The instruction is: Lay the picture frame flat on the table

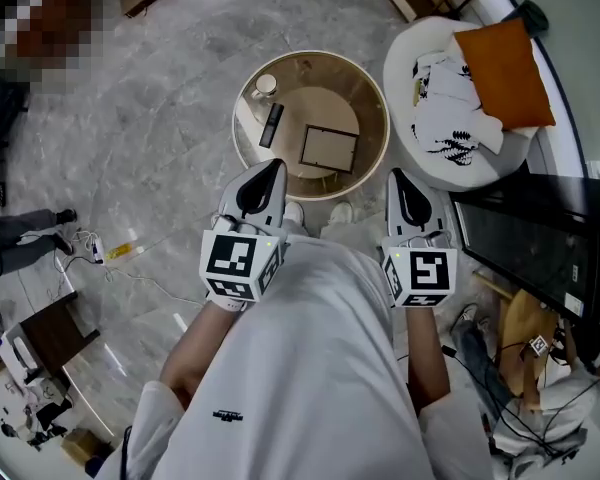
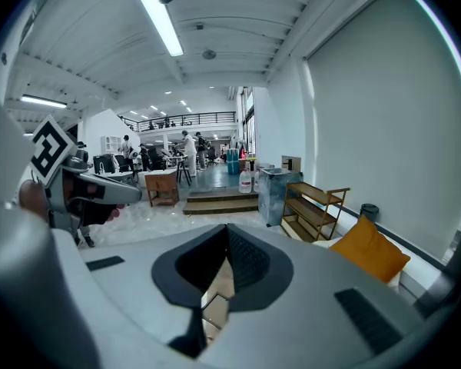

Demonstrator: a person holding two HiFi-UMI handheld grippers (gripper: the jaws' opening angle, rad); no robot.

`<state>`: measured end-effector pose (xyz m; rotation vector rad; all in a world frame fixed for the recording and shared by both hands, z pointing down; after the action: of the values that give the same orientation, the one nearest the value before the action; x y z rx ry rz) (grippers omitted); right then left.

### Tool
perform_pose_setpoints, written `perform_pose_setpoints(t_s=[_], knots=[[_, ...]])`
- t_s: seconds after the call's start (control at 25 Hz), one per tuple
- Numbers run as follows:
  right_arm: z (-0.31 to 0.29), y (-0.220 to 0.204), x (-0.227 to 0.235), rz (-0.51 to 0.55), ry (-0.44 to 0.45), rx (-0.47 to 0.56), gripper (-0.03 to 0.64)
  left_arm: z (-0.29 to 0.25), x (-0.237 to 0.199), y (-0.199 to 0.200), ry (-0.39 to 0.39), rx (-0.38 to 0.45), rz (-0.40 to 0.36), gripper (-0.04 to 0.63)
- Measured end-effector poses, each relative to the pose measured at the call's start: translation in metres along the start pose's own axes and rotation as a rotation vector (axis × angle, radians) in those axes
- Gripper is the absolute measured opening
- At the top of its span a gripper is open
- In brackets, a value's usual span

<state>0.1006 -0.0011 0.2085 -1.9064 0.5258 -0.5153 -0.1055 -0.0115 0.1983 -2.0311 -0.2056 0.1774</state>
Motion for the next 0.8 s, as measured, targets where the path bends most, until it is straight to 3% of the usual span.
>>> perform_pose_setpoints(t_s=[0.4,0.6,0.8], knots=[[0.008,0.006,-0.002,0.008,-0.031,0.031,0.006,0.001,0.003,-0.002,-0.017,-0.002,0.016,0.005],[0.009,0.011,-0.002,-0.018,-0.016,0.024,0.006,0.000,0.007,-0.001,-0.031,-0.003,-0.004,0.005],[0.003,0.018,-0.008,0.030,0.032,0.011,0.006,0.004,0.004,-0.003,-0.016,-0.018,0.002,0.005]])
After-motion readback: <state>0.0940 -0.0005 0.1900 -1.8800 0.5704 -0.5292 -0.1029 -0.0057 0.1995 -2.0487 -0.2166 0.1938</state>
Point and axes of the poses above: the fingertips, and each gripper's own axes: z backward along the fingers, x to its right, y out of its top, the point moved 4 cm from there along z, backward along the fingers, and after that the axes turned 14 degrees about y, right-handed, at the moved point
